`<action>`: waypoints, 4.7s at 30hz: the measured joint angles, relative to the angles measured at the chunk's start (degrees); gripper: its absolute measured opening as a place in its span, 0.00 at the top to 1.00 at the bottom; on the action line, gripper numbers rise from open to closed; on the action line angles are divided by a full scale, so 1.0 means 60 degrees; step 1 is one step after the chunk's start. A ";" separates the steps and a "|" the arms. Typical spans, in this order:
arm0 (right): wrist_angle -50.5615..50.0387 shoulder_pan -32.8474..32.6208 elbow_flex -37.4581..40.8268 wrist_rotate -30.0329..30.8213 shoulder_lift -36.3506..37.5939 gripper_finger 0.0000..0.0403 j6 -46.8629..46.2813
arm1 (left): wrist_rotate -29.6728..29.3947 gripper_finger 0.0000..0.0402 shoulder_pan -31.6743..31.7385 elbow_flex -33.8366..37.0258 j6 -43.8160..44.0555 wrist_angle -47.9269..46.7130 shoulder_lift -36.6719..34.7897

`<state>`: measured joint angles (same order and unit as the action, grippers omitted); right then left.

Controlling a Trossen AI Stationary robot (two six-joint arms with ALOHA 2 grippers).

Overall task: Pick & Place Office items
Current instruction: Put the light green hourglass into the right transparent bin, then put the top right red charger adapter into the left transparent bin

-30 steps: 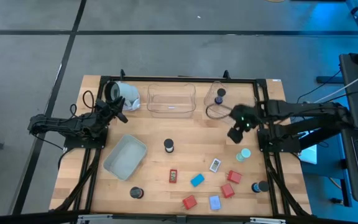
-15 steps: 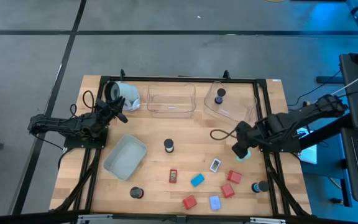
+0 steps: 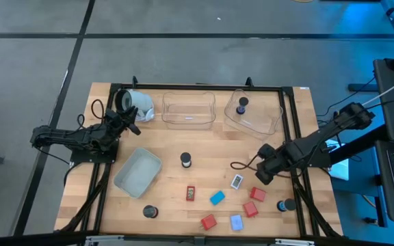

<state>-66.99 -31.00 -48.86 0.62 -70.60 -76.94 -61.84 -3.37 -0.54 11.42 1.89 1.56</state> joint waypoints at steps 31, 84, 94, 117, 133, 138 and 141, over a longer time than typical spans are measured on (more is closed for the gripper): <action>-0.0016 -0.0041 -0.0038 -0.0286 -0.0243 0.49 0.0905 | -0.0007 0.82 0.0000 0.0000 -0.0004 -0.0001 0.0000; -0.0142 1.0849 -0.1421 0.2214 -0.1716 0.47 1.1157 | -0.0033 0.82 0.0001 0.0000 -0.0029 -0.0004 0.0000; -0.0013 1.1044 -0.1439 0.2263 -0.2188 0.47 1.1692 | -0.0033 0.82 -0.0002 0.0000 -0.0029 -0.0004 0.0000; -0.0515 1.1047 -0.1417 0.2570 -0.0910 0.19 1.1564 | -0.0033 0.82 -0.0002 0.0000 -0.0026 -0.0004 0.0000; -0.1308 0.7567 -0.1420 0.0517 0.2537 0.19 0.6714 | -0.0024 0.82 0.0000 0.0000 -0.0026 -0.0004 0.0000; -0.1240 0.5233 -0.1421 0.0641 0.2763 0.19 0.4701 | 0.0022 0.82 0.0001 0.0000 0.0002 0.0001 0.0018; -0.0487 0.4067 -0.1421 0.1248 0.2546 0.19 0.4362 | 0.0706 0.82 0.0005 0.0000 0.0463 0.0117 0.0022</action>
<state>-69.91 -6.60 -57.39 8.11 -55.32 -50.77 -57.61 -3.33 -0.54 14.20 2.59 1.69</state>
